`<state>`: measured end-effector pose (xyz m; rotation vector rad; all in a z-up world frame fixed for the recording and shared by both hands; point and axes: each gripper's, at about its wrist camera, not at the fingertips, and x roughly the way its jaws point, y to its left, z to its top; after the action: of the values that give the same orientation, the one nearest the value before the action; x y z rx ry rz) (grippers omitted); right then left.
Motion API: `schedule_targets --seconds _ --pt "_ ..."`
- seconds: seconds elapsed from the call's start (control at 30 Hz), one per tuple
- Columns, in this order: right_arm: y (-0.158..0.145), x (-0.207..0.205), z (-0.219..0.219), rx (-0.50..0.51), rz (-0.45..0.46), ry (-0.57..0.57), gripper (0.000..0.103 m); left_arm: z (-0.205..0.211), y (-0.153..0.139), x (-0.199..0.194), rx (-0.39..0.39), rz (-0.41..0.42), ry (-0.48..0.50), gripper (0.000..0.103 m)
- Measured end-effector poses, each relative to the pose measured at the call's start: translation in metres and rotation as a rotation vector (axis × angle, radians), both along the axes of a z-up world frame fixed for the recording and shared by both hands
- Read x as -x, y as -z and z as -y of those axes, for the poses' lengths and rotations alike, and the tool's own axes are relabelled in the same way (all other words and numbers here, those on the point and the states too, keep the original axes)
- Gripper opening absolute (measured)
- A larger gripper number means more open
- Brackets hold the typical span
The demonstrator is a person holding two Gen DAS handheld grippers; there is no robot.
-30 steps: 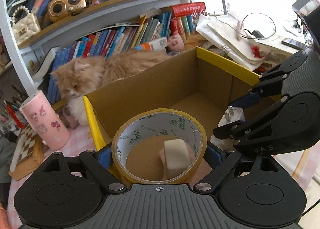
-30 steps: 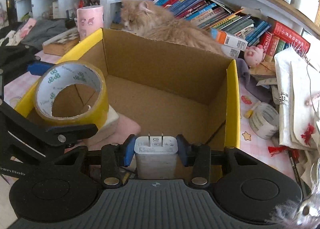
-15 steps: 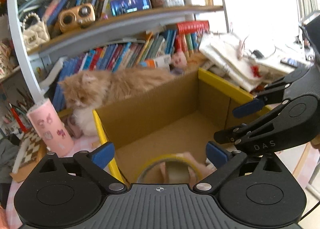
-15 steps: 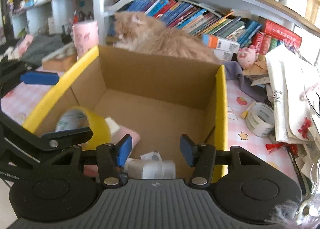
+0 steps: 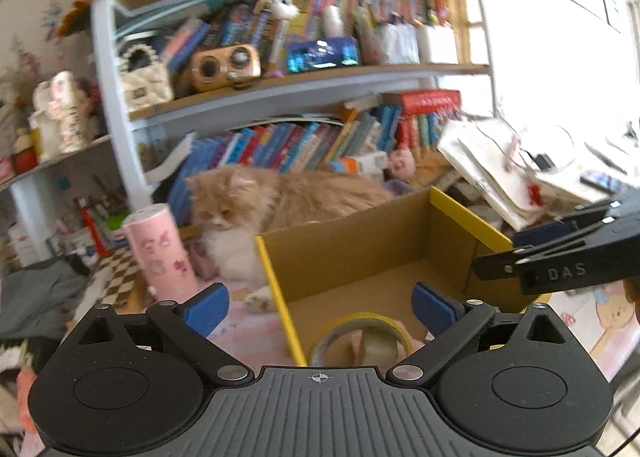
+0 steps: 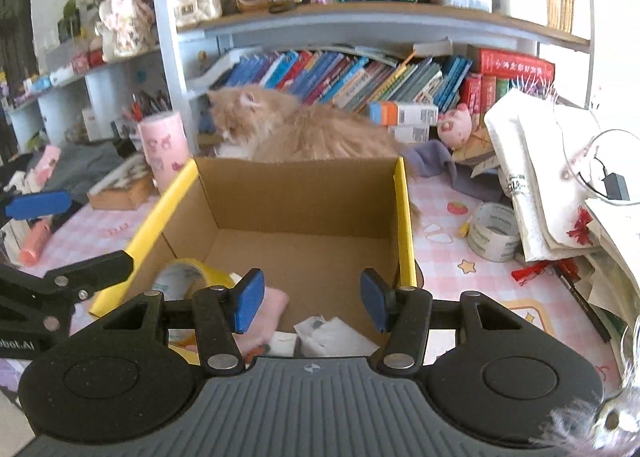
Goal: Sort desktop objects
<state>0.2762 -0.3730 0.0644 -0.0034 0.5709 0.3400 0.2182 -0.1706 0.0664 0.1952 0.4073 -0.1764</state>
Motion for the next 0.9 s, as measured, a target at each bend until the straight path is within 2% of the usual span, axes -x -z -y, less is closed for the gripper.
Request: schedule_targets --seconds 0.17,0.37,0.6,0.77,0.9 --pt "-0.009 0.020 -0.003 -0.035 0.062 0.015 0.053 -0.020 -0.008 0.016 0.061 0.006 -0.099 0.100" --pt "-0.013 0.045 -0.014 -0.024 0.115 0.015 0.054 -0.044 -0.009 0.040 0.107 0.026 -0.190 0.100" --pt "-0.006 0.076 -0.033 -0.029 0.108 0.022 0.054 -0.068 -0.003 0.070 0.122 0.025 -0.219 0.100" --pt "0.001 0.097 -0.047 -0.036 0.062 0.046 0.054 -0.085 0.002 0.090 0.137 0.024 -0.280 0.100" --pt "0.010 0.114 -0.061 -0.009 0.032 0.071 0.054 -0.097 0.010 0.104 0.171 -0.020 -0.317 0.100"
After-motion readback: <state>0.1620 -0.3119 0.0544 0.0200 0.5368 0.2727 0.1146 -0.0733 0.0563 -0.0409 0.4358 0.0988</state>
